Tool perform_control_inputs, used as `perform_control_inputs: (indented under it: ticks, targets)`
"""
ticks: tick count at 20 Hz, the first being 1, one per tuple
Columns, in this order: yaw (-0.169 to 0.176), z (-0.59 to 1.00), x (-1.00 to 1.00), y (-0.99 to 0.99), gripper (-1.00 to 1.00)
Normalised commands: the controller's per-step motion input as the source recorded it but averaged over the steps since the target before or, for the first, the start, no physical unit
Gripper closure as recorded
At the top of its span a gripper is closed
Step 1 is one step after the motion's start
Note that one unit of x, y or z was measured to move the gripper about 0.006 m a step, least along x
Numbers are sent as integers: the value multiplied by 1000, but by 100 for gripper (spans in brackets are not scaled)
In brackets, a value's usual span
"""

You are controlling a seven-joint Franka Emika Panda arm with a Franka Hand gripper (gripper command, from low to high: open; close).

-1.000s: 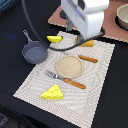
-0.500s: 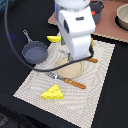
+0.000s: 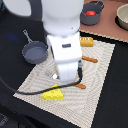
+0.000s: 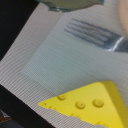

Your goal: Interact with the objects in diverse but meaningful ways.

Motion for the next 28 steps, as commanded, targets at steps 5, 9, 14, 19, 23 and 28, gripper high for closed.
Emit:
perform_control_inputs:
  ticks: [5, 9, 14, 19, 23, 28]
  targets:
    - [-14, -212, 130, -497, -100]
    - [0, -261, 0, -341, -100]
    - [0, -310, -20, -286, -100]
    - [0, -321, -9, -303, -100]
    - [0, -341, 0, -364, -100]
    - [0, -389, 0, -282, -100]
